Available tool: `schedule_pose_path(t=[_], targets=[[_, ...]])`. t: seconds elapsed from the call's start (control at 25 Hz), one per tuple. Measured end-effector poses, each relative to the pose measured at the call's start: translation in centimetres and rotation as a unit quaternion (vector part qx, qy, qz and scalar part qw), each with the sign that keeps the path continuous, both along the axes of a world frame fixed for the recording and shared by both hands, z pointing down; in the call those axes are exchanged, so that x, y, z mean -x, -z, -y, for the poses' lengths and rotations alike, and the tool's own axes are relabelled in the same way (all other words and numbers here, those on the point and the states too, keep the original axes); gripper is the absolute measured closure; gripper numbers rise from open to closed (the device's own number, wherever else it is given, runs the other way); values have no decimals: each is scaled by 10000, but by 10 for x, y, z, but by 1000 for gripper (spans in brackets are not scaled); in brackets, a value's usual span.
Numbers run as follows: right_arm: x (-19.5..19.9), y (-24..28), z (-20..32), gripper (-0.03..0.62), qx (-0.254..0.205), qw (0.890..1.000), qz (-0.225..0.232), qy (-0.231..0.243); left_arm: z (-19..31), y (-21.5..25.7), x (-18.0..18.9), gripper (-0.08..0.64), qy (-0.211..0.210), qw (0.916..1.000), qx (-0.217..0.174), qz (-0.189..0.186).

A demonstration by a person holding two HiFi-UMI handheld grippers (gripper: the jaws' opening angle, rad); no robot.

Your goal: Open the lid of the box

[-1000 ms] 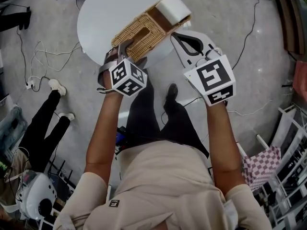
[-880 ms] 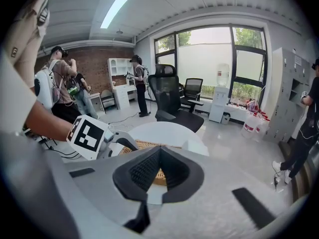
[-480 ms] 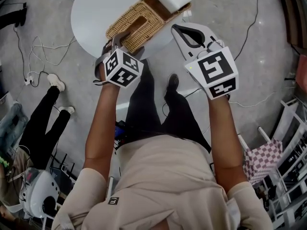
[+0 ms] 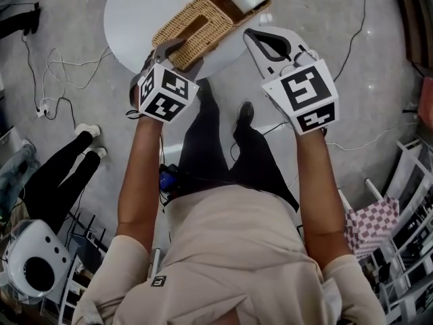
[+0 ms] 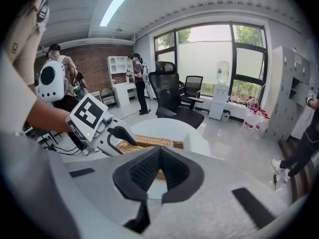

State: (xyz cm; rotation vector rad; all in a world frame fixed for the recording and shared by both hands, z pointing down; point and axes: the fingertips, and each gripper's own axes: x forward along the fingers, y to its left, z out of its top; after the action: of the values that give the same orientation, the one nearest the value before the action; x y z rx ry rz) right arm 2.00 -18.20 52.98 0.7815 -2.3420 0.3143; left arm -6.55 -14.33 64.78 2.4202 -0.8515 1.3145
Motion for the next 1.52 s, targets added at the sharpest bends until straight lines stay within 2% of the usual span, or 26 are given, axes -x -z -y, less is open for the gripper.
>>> schedule_pose_path(t=[0.16, 0.24, 0.28, 0.68, 1.52], targets=[[4, 7, -2, 600, -45, 10000, 0, 15, 3, 18, 3, 363, 26, 9996, -280, -32], [6, 10, -3, 600, -60, 10000, -4, 18, 4, 30, 6, 431, 34, 9987, -500, -38], [7, 13, -3, 600, -72, 10000, -8, 19, 6, 35, 8, 441, 50, 9982, -595, -49], [11, 31, -2, 600, -193, 9998, -44, 42, 24, 71, 25, 502, 250, 9926, -1182, -131], [24, 66, 18, 600, -356, 9993, -126, 43, 62, 99, 65, 522, 528, 9887, -1406, -21]])
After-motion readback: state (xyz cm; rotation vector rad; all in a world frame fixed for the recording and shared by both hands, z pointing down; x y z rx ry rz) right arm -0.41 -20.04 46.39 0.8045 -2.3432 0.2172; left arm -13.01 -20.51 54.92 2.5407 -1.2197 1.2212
